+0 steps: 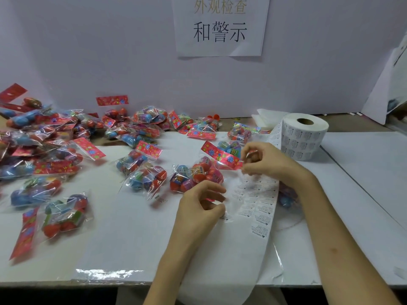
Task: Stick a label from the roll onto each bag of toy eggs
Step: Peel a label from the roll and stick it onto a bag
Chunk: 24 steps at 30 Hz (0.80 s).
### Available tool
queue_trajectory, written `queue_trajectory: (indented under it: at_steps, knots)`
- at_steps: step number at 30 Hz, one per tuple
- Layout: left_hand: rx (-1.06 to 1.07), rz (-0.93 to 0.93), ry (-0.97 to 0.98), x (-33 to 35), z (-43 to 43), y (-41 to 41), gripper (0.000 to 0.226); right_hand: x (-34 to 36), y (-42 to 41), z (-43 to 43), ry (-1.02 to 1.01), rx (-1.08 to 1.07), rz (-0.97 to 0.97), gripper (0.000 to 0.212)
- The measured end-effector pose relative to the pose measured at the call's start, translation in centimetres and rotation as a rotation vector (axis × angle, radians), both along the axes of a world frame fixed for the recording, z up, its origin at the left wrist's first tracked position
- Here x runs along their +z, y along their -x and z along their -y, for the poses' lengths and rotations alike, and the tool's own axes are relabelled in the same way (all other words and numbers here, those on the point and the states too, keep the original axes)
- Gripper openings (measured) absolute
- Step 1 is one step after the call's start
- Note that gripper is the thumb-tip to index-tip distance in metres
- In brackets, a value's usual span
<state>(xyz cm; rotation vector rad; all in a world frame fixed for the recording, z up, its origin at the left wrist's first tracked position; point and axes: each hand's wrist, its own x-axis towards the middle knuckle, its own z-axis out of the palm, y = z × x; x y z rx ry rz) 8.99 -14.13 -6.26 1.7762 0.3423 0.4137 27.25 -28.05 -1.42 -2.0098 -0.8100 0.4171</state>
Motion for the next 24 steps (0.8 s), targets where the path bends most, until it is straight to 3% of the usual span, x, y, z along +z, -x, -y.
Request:
queue_trajectory:
  at_steps: [3, 5, 12, 18, 24]
  knots:
    - [0.070, 0.041, -0.119, -0.1, 0.1, -0.1, 0.019, 0.1, 0.0, -0.3, -0.145, 0.009, 0.009, 0.019]
    - [0.074, 0.072, -0.074, 0.1, -0.1, -0.1, 0.017, 0.1, 0.5, -0.9, -0.187, 0.056, 0.006, 0.016]
    - [-0.061, 0.006, 0.483, 0.8, -0.4, 0.1, 0.035, -0.1, 2.2, -2.3, -0.190, 0.207, -0.023, 0.004]
    - [-0.070, 0.048, 0.753, 1.2, -0.8, -0.1, 0.044, 0.4, 2.9, -2.2, -0.227, 0.344, -0.089, 0.007]
    - [-0.070, 0.075, 0.686, 0.9, -1.0, -0.2, 0.028, 0.3, 3.1, -2.3, -0.160, 0.376, -0.071, 0.014]
